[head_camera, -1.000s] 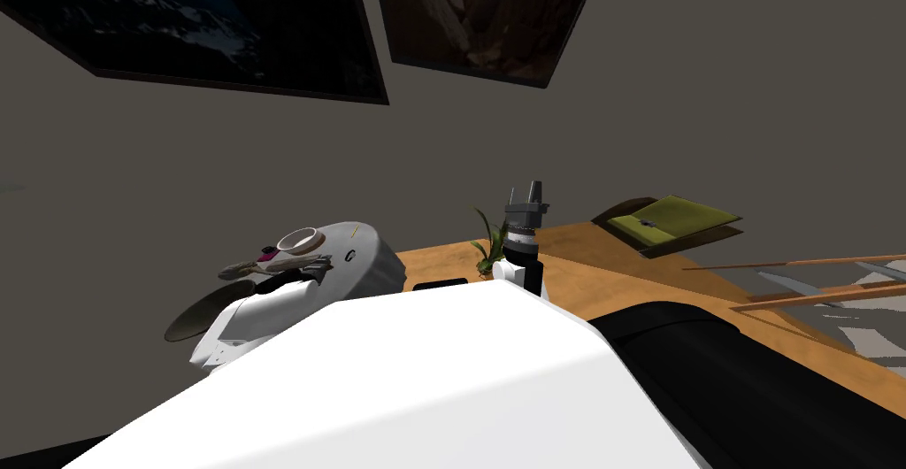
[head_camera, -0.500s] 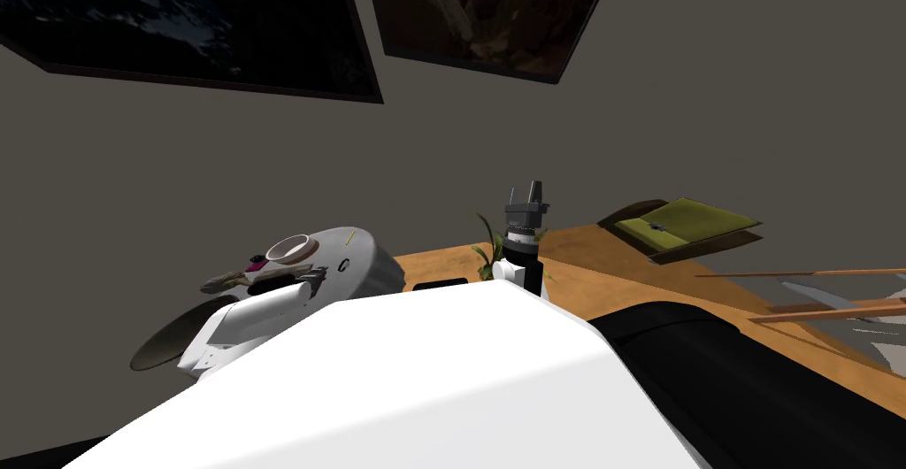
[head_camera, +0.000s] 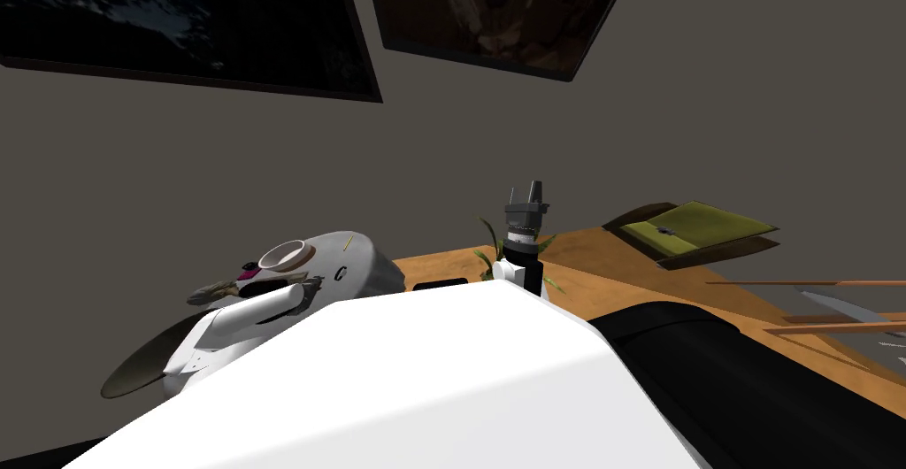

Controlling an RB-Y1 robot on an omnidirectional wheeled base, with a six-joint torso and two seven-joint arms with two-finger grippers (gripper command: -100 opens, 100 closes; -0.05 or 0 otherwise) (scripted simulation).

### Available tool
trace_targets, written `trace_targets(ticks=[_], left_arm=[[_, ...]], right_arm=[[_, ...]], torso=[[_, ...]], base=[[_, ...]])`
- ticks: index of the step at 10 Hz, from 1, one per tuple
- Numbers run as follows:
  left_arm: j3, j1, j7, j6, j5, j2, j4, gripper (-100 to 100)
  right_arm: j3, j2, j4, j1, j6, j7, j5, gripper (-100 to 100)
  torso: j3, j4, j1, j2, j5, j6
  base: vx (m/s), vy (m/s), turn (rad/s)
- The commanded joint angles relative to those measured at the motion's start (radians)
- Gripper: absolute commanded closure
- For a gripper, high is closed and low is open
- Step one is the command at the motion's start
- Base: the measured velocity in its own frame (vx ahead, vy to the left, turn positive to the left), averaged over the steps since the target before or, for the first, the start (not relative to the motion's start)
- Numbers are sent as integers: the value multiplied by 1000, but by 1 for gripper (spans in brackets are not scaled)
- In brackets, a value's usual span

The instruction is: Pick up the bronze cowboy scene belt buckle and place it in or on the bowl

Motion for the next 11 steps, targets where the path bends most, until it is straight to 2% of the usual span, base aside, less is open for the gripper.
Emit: trace_targets(ticks=[1,2,3,7,11], left_arm=[[15,-3,-13,45,26,13,40,-100],[27,-7,-22,71,47,25,69,-100],[27,-7,-22,82,47,25,69,-100],[66,-15,-47,198,121,72,163,-100],[89,-16,-59,261,165,106,218,-100]], right_arm=[[0,0,0,0,0,0,0,0],[0,0,0,0,0,0,0,0],[0,0,0,0,0,0,0,0],[0,0,0,0,0,0,0,0],[0,0,0,0,0,0,0,0]], torso=[[0,0,0,0,0,0],[0,0,1,-1,0,0],[-1,0,2,-2,0,0],[-2,-1,5,-3,1,0],[-1,0,5,-1,1,0]], base=[[110,22,27],[137,39,40],[122,36,9],[138,65,30],[118,93,26]])
